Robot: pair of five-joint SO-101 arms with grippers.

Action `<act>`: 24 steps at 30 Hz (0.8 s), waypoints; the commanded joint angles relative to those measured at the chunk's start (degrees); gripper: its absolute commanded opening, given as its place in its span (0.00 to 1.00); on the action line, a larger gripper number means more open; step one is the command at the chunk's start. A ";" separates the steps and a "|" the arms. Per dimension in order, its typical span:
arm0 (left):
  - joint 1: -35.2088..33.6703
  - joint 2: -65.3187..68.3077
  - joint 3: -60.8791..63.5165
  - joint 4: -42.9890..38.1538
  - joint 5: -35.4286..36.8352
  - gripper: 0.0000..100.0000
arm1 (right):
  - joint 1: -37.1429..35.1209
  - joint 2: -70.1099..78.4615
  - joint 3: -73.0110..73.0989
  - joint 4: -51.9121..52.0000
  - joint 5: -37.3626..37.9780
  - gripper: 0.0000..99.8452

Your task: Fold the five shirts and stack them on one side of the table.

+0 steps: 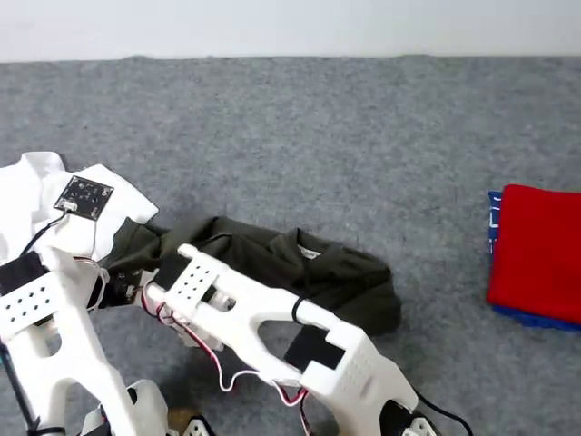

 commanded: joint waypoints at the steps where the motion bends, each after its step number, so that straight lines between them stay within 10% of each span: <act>1: -0.26 -0.53 -0.48 -0.62 -0.09 0.14 | 0.22 5.14 -1.58 2.51 0.00 0.03; 24: 1.93 -0.88 -17.10 10.73 -0.35 0.15 | 23.25 -21.23 -18.46 20.09 5.80 0.01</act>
